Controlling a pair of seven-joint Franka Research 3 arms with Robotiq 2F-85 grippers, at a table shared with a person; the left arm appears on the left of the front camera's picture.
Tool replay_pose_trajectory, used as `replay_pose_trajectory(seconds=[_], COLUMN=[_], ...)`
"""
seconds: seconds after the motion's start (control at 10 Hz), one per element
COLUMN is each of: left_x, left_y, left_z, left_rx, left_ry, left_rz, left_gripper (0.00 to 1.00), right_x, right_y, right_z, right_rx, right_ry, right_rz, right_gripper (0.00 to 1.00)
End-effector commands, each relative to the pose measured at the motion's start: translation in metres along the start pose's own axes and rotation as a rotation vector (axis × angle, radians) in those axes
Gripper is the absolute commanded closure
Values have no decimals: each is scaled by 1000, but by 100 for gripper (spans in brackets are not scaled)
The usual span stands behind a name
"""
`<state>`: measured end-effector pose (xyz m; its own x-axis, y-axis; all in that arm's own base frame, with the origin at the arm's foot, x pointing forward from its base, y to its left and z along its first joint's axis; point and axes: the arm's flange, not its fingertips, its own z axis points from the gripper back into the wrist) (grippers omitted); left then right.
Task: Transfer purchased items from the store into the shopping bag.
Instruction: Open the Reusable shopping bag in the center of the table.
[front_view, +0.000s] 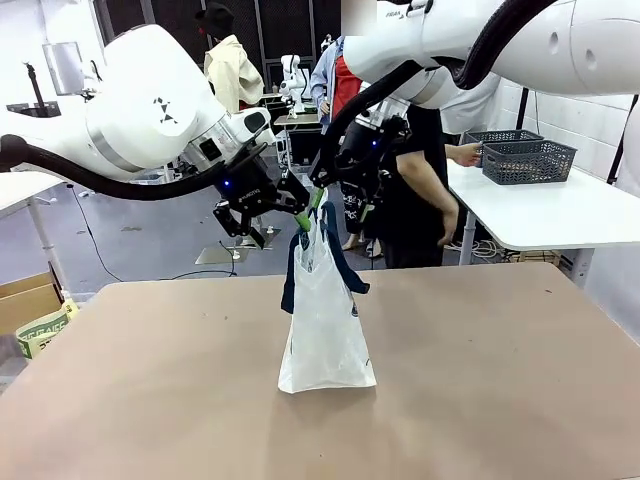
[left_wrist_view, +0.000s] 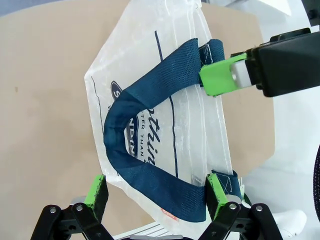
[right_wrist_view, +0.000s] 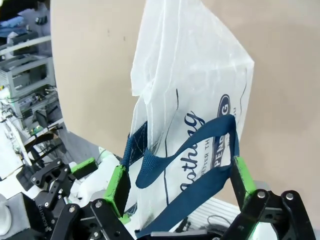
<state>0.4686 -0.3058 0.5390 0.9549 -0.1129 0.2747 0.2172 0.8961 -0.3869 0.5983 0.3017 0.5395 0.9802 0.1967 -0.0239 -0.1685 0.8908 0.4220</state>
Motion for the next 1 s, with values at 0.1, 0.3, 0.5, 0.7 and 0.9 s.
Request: replay_pose_trajectory(seconds=[0.1,0.3,0.5,0.7,0.9], left_x=[5,7,7,6,5], left_y=[-4,0,1,1,3], left_z=[-6,-11,-15,-20,-22], left_rx=[-8,21,22,79,118], left_ry=[14,17,31,27,24], left_rz=[18,36,37,45,67], left_gripper=[0,0,0,0,0], right_x=[-1,-7,-11,-17,-24], right_y=[-5,-13,-11,-3,-1], right_z=[-9,-10,-3,4,5], right_rx=[-21,-43,1,1,-12], right_ry=[63,69,5,-2,-1], right_rz=[-61,-80,-54,-22,-20], right_gripper=[0,0,0,0,0])
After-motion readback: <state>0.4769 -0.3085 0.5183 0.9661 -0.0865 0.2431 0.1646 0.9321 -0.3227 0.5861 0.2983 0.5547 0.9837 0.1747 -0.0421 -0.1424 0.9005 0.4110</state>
